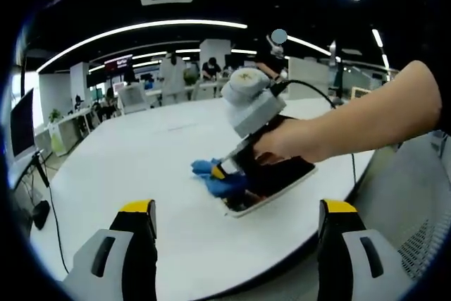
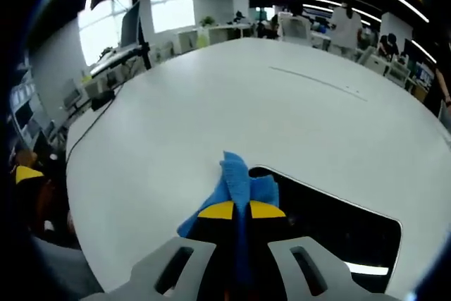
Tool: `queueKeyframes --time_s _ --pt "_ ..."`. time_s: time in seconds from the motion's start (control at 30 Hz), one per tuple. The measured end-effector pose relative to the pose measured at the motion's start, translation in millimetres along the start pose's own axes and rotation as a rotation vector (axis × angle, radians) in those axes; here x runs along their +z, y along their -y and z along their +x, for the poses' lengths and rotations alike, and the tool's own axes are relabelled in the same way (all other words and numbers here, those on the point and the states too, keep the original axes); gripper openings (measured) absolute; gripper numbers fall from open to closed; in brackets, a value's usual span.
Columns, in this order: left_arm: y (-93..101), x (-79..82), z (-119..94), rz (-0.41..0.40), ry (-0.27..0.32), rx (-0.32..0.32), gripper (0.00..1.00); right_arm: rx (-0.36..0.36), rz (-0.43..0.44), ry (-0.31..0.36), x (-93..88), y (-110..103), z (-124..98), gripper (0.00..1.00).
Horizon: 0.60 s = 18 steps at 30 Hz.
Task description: Wipe the mirror surface with the cleaning cloth until all visible marks leave the cleaned area.
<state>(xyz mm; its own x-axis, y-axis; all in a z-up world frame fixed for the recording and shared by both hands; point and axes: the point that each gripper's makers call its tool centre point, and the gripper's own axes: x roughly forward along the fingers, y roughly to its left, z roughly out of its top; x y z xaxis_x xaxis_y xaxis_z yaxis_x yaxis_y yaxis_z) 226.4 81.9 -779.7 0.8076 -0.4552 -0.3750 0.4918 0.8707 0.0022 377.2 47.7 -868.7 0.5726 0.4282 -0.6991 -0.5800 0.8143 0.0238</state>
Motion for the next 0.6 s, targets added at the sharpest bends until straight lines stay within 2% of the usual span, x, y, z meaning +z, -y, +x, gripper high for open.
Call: queueKeyframes --time_s 0.6 --pt "0.8 -2.2 1.2 -0.002 -0.017 -0.003 0.96 0.006 -0.024 -0.004 -2.3 5.3 1.2 0.0"
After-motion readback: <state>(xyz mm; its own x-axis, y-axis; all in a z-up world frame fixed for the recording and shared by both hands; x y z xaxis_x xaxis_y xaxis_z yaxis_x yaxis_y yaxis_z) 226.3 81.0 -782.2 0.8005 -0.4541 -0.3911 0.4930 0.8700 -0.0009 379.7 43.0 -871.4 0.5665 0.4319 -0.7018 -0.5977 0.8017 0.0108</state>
